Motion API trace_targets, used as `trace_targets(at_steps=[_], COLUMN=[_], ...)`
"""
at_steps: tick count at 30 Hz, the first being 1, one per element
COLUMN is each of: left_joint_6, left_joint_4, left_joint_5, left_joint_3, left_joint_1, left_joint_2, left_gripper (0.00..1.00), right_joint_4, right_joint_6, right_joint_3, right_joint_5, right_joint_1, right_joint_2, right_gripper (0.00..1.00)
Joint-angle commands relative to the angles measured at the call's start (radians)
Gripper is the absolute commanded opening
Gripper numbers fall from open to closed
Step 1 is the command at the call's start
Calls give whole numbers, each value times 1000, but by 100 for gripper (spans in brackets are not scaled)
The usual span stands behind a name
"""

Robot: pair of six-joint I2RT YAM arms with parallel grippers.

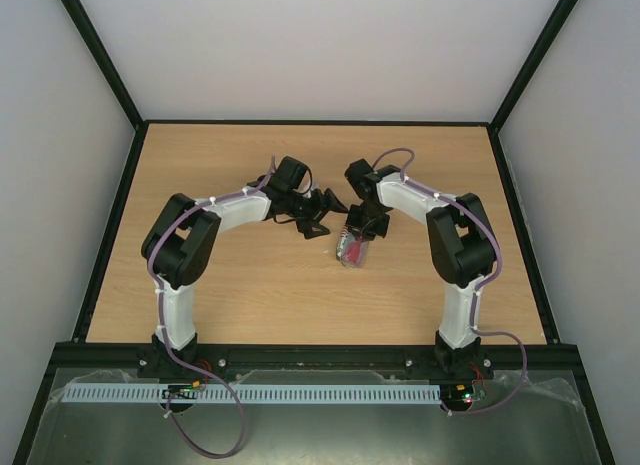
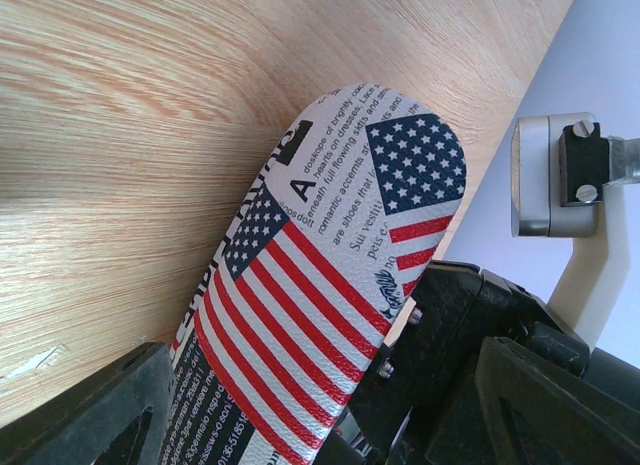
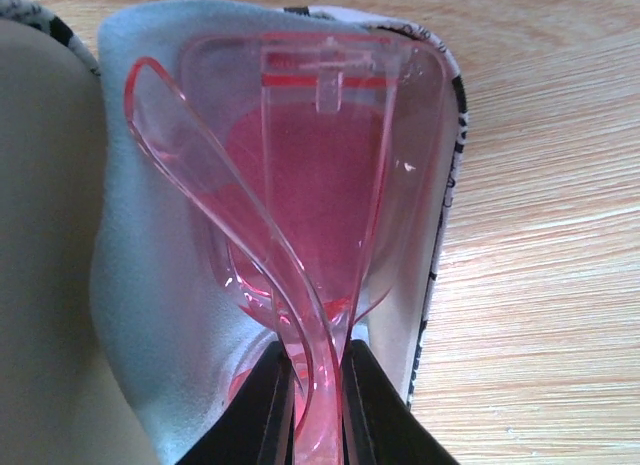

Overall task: Organize the sunglasses
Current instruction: Place the sunglasses in the sunglasses case.

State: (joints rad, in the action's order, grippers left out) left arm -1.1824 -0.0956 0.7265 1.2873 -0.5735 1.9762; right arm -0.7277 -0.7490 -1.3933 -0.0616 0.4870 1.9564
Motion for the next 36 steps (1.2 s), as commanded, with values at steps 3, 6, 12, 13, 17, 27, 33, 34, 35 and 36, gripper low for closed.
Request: trace_targets(at_steps=[3,6,12,13,17,27,33,34,35,36], left_joint_6=[13,12,13,13,13,17,17,17,17,17], left_joint_4=[19,19,16,16,12,5,5,6,7,7], left_joint_5=[83,83,82,83,82,85,84,84,85,85], left_joint_3=[1,4,10,12,19,35,37,37,38,37], left_joint_1=[-28,-29,-28,-28,-29,-29,-28,-28,-28,-29], left_joint_2=[-49,-47,-44,-43,-39,-31,-30,-30,-29,-30], left_gripper=[85,85,85,85,85,85,85,85,85,85], right_joint_4=[-42,-54,-74,-76,-77,-88,-77,-72,-68,-68], right_joint_6=[-9,-7,-1,0,2,10,14,15,17,18], right_joint_3=[6,-12,-34,-34,-30,-48,-43,-40,-37,-37], right_joint_5=[58,62,70,70,70,71,52,45,39,37], right_joint_1=[7,7,7,7,6,7,7,7,7,7], right_joint_2=[2,-5,-22,-24,-40,-63,-56,-55,-52,-50], right_gripper=[6,11,22,23,27,33,37,37,37,37])
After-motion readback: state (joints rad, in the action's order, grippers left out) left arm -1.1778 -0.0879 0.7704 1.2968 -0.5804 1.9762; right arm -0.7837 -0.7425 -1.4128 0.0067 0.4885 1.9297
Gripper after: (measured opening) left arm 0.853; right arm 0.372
